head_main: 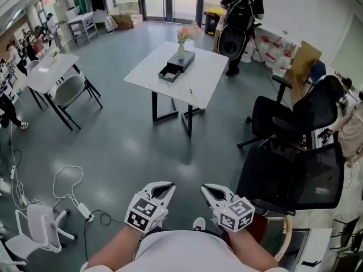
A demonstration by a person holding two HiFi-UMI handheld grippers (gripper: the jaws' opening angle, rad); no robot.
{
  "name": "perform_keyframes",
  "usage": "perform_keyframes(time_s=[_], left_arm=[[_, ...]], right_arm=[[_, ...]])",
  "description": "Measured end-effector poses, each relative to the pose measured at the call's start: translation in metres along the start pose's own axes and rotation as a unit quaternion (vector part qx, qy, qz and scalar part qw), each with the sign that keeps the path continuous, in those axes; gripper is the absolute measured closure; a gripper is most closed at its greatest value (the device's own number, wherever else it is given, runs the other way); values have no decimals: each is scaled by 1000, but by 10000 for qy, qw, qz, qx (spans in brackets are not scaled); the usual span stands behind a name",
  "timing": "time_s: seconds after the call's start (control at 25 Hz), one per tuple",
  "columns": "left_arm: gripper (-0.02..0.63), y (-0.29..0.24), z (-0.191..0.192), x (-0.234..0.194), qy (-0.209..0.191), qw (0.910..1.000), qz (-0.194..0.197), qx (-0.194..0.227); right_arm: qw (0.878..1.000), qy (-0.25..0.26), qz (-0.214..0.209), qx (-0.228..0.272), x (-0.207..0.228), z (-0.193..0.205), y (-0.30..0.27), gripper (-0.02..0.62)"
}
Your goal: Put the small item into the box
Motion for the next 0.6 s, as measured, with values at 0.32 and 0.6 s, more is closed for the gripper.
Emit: perform_keyframes(time_s=[0.32, 0.6], left_arm=[[589, -20, -9, 31, 293, 9990, -312, 105], [589, -30, 7, 58, 450, 9978, -462, -151]], right_arm=[[9996, 93, -223, -153, 23, 7, 42, 580], [9987, -136, -393, -282, 45, 28, 62, 580]])
Point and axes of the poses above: the fingertips, and each gripper's own axes: y backward along the fingers, x to its right, z out of its underside, the point moved 6 cm from there along y, backward along the fingers, and after that the axes turned 10 degrees about -z, right-handed, at the moved point
